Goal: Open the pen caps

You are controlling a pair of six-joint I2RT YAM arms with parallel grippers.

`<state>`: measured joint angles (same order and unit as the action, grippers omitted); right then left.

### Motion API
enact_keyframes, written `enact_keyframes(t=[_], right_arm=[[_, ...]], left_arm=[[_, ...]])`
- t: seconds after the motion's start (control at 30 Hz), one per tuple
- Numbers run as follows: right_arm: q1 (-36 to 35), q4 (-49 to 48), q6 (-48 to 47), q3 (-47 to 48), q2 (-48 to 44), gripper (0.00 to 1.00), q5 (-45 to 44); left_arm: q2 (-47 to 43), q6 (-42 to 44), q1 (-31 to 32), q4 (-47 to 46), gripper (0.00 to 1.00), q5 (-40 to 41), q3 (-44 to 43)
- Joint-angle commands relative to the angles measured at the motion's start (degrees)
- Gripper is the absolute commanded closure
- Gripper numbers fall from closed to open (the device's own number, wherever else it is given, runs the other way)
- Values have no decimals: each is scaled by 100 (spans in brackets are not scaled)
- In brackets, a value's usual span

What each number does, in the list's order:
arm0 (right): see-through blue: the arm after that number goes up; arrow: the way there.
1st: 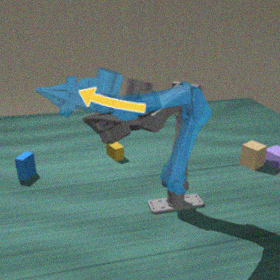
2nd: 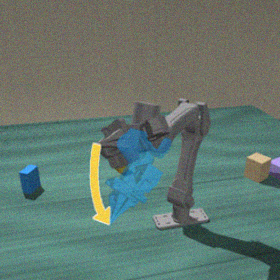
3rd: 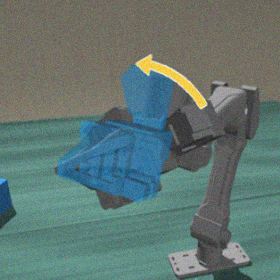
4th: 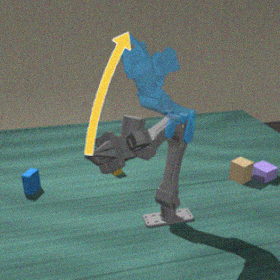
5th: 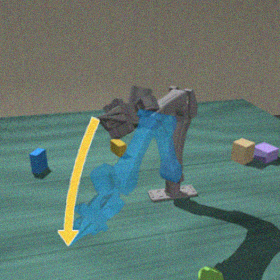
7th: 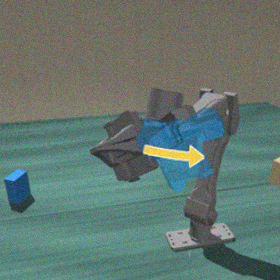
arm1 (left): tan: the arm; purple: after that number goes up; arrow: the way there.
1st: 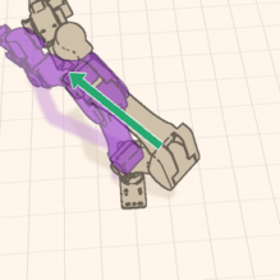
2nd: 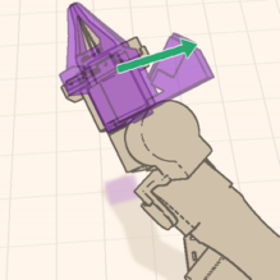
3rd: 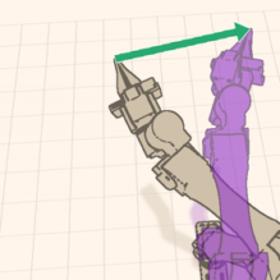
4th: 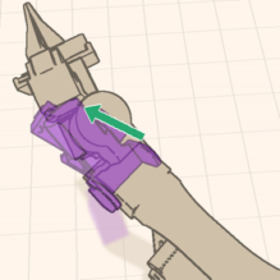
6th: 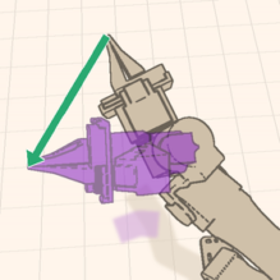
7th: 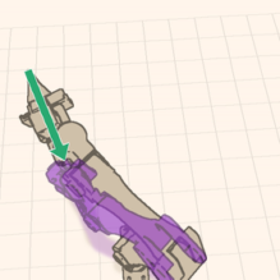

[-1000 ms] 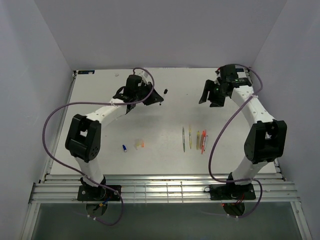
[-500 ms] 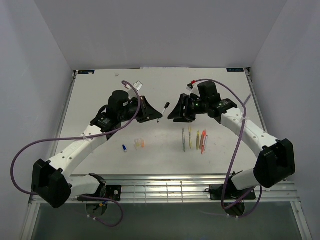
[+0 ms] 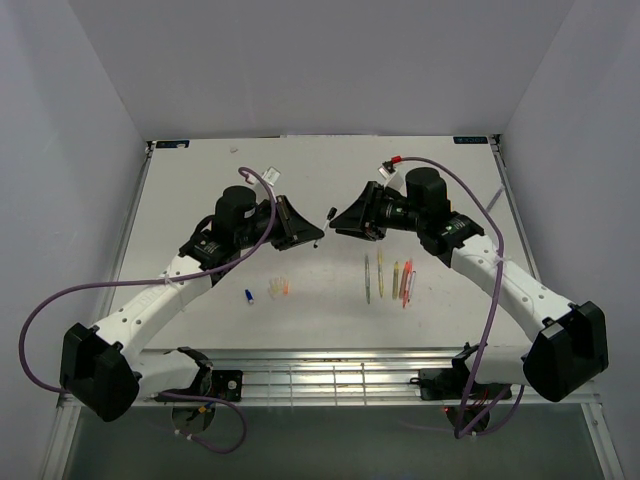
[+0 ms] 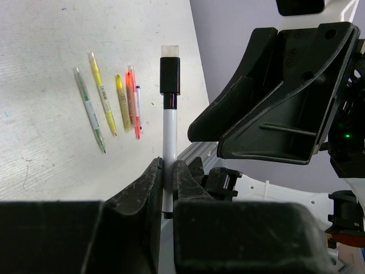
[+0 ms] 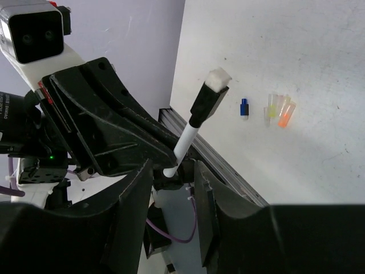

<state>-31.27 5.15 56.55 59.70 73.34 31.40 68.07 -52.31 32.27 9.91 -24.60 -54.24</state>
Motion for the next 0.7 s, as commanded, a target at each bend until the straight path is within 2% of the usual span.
enact_keyframes(t=[0.0, 0.3, 0.4, 0.6, 0.67], right_arm=[[-37, -409, 207, 155, 48, 59, 7], [-117, -629, 382, 270, 294, 61, -20], [-178, -655, 417, 305, 374, 65, -28], [-318, -752, 506, 296, 479, 80, -20], [-336, -691, 444, 314, 506, 90, -37]], left_arm=[[-128, -130, 69, -174, 100, 78, -34], [-145, -139, 121, -209, 100, 113, -78], [-136, -147, 130, -235, 100, 105, -96], [-57, -200, 148, -341, 100, 87, -113], [-14, -183, 148, -358, 100, 61, -140]])
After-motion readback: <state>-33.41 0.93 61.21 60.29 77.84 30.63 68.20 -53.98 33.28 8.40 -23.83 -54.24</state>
